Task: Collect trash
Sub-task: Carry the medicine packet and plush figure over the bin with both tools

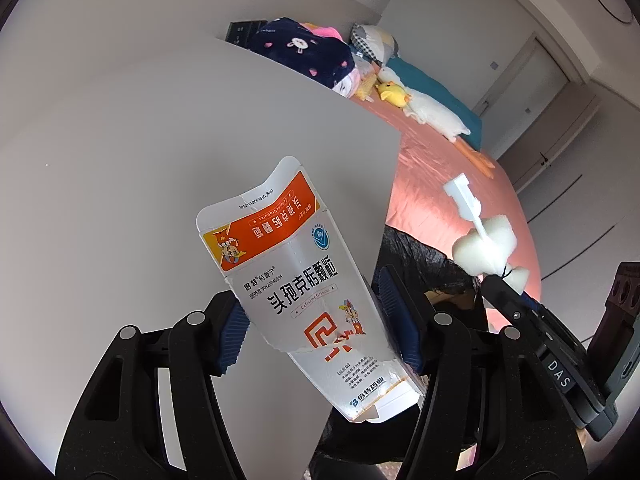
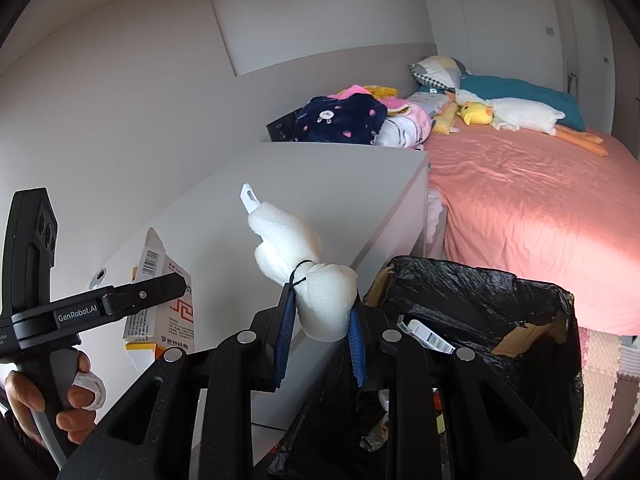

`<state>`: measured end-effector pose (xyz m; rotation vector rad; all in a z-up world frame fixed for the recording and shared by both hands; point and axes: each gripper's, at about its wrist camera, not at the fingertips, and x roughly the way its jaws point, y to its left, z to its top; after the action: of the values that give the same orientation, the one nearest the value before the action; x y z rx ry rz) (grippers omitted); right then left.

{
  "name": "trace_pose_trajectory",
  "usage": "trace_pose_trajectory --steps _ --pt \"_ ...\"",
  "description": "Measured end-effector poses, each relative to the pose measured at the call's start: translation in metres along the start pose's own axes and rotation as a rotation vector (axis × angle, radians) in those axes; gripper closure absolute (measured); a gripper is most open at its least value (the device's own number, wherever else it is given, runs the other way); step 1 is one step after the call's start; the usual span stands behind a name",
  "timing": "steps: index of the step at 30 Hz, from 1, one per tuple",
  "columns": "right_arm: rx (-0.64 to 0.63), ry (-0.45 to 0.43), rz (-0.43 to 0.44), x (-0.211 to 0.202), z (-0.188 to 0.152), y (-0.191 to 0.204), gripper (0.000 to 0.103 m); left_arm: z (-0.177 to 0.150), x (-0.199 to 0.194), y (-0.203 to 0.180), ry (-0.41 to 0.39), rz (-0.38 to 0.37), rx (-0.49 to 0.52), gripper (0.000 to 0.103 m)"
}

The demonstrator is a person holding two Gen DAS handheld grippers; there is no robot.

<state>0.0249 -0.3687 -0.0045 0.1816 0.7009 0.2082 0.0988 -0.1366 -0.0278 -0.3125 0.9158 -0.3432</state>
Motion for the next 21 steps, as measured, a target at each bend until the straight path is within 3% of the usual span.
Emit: trace_pose_trajectory --steps 21 --pt "0.098 -0.030 -0.107 -0.036 -0.010 -0.060 0.077 -0.002 0.032 -0.069 0.064 -0.074 0.141 0.042"
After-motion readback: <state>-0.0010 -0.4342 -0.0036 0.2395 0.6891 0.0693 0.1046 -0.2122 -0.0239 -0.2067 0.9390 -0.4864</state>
